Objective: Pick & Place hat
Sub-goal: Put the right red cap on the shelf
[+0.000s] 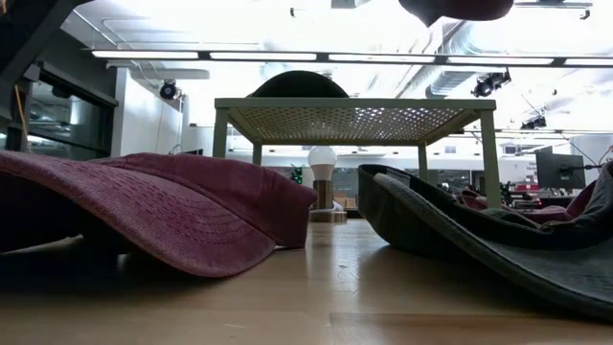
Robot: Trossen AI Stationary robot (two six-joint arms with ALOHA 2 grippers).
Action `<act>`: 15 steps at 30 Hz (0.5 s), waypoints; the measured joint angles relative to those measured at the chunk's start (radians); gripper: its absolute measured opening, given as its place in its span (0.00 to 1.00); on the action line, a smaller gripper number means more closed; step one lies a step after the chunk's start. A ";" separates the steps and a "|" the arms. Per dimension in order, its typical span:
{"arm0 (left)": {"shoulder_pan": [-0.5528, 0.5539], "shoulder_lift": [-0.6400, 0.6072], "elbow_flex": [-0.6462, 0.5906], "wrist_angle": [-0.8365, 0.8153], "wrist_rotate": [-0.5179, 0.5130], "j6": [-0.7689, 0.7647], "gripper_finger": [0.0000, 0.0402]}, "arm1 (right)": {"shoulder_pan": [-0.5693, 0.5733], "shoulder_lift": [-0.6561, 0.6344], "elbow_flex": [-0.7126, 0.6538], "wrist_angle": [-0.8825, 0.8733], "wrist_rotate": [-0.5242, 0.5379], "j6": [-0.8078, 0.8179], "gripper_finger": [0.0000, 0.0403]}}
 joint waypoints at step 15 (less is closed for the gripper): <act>-0.002 0.000 0.000 -0.079 0.044 -0.013 0.29 | 0.047 0.004 0.000 0.027 0.060 0.011 0.00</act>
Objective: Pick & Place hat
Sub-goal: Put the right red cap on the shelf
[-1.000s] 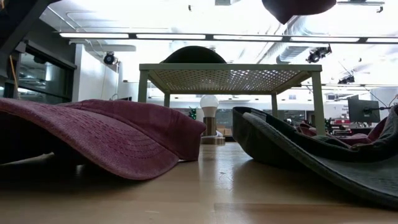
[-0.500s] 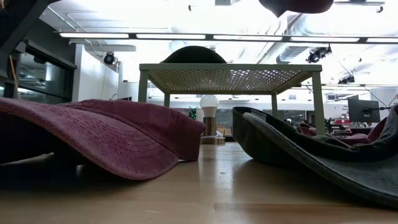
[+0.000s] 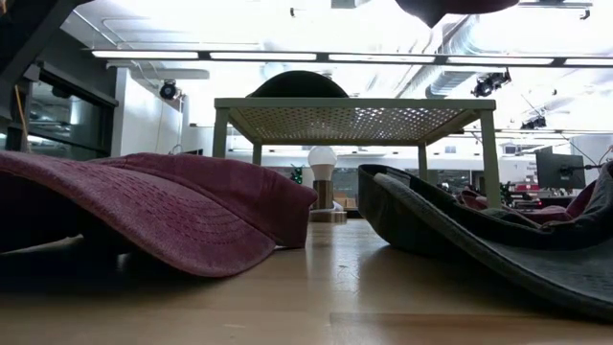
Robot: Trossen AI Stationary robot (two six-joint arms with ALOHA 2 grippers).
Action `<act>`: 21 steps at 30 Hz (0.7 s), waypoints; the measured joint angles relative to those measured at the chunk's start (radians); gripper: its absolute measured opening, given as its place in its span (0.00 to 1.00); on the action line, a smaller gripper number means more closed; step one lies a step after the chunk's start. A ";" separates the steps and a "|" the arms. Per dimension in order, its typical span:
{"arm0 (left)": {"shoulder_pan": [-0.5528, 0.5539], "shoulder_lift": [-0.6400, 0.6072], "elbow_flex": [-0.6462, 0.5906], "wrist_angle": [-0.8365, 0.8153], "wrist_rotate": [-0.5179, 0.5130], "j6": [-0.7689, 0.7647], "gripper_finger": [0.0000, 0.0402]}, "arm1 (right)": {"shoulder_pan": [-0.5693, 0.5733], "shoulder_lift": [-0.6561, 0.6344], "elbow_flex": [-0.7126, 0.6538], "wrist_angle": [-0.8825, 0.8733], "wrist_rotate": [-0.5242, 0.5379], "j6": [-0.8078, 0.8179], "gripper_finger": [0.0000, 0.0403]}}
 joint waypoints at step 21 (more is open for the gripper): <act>-0.045 0.000 0.000 0.002 -0.008 -0.022 0.09 | 0.001 0.000 0.000 0.026 0.013 0.001 0.00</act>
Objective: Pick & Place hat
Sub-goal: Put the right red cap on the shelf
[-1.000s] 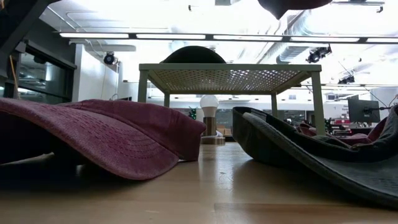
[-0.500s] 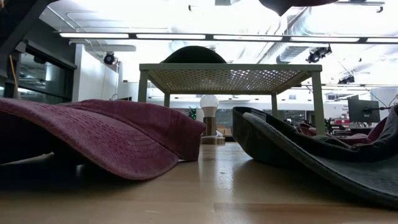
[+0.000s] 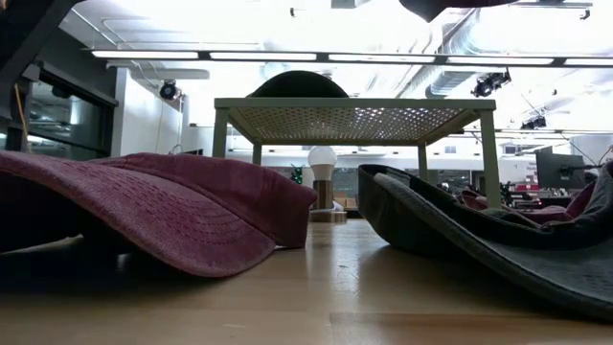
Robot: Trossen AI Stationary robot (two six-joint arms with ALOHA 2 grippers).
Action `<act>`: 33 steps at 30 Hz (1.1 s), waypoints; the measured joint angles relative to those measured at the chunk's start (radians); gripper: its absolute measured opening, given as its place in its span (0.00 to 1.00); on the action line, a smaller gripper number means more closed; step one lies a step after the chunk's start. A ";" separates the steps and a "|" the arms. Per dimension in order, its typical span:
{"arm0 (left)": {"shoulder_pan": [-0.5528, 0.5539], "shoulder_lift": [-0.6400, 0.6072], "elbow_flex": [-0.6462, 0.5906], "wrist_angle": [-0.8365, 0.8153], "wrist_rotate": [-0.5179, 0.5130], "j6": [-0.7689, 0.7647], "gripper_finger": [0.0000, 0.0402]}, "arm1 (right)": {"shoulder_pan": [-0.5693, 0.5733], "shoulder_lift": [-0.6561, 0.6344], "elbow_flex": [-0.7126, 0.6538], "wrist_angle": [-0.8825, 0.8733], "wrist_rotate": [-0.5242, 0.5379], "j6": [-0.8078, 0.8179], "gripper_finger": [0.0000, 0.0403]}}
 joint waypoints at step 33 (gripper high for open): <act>-0.002 0.000 0.000 -0.011 -0.048 -0.024 0.62 | 0.000 0.019 0.000 -0.009 -0.008 -0.003 0.00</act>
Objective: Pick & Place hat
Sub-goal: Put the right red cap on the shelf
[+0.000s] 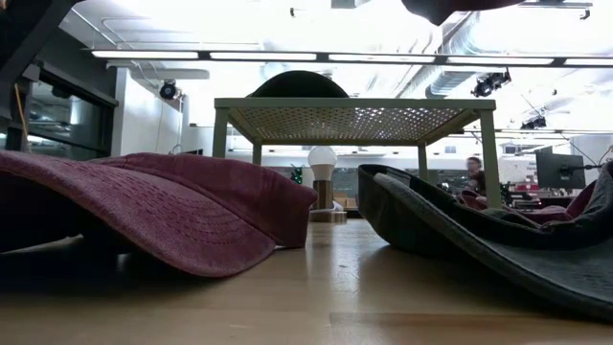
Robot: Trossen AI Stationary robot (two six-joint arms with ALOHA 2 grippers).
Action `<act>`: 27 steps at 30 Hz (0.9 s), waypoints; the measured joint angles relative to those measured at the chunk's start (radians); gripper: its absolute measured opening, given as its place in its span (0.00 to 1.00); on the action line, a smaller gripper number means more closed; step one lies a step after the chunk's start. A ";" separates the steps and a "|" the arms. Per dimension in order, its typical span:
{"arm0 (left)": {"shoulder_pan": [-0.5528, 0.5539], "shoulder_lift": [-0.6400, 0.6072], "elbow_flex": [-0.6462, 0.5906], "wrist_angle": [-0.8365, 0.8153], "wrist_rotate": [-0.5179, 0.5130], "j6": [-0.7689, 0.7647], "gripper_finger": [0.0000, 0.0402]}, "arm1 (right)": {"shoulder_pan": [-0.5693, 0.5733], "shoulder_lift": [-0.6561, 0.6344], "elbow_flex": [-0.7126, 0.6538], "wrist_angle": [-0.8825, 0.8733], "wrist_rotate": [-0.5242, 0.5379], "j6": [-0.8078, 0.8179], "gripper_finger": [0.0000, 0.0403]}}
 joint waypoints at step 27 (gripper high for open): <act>-0.010 0.000 0.000 -0.047 -0.079 -0.001 0.42 | 0.000 0.011 0.002 0.016 0.007 -0.008 0.00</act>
